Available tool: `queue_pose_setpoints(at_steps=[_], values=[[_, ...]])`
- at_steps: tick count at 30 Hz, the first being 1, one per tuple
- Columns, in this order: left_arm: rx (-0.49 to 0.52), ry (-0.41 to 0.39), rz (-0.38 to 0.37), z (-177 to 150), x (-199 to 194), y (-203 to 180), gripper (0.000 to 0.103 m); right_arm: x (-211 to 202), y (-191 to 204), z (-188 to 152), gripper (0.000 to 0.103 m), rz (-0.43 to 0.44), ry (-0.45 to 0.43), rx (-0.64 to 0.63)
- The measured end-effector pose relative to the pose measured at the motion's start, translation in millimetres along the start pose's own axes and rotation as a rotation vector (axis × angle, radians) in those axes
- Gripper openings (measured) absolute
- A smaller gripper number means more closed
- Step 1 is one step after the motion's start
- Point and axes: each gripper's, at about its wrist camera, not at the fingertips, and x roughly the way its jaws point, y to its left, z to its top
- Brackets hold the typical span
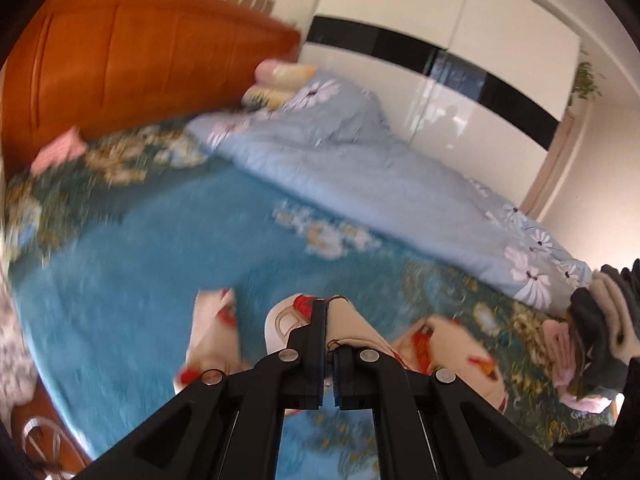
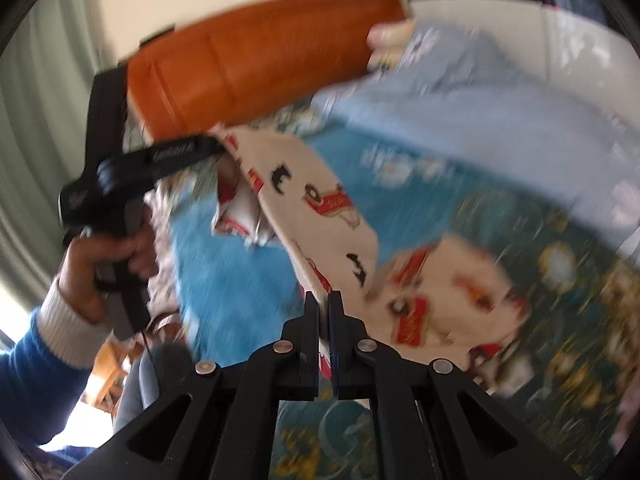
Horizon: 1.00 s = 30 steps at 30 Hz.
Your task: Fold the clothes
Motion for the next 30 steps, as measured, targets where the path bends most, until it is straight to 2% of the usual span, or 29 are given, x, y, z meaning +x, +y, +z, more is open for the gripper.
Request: queue_pose_setpoints(at_steps=[2, 7, 9, 11, 13, 30], values=[[-0.045, 0.04, 0.017, -18, 3, 11, 0.003, 5, -2, -6, 0.004, 0.024, 0.035, 0.017], [-0.099, 0.063, 0.026, -28, 1, 26, 0.003, 17, -7, -19, 0.007, 0.084, 0.122, 0.06], [-0.117, 0.066, 0.023, -27, 0, 31, 0.003, 22, -9, -25, 0.013, 0.109, 0.157, 0.077], [-0.132, 0.07, 0.014, -27, -1, 36, 0.003, 27, -11, -30, 0.024, 0.133, 0.192, 0.094], [-0.131, 0.074, 0.008, -28, -1, 37, 0.003, 37, -23, -22, 0.03, 0.103, 0.197, 0.115], [-0.11, 0.118, -0.014, -29, 1, 45, 0.004, 133, -145, 72, 0.03, -0.231, 0.201, 0.292]])
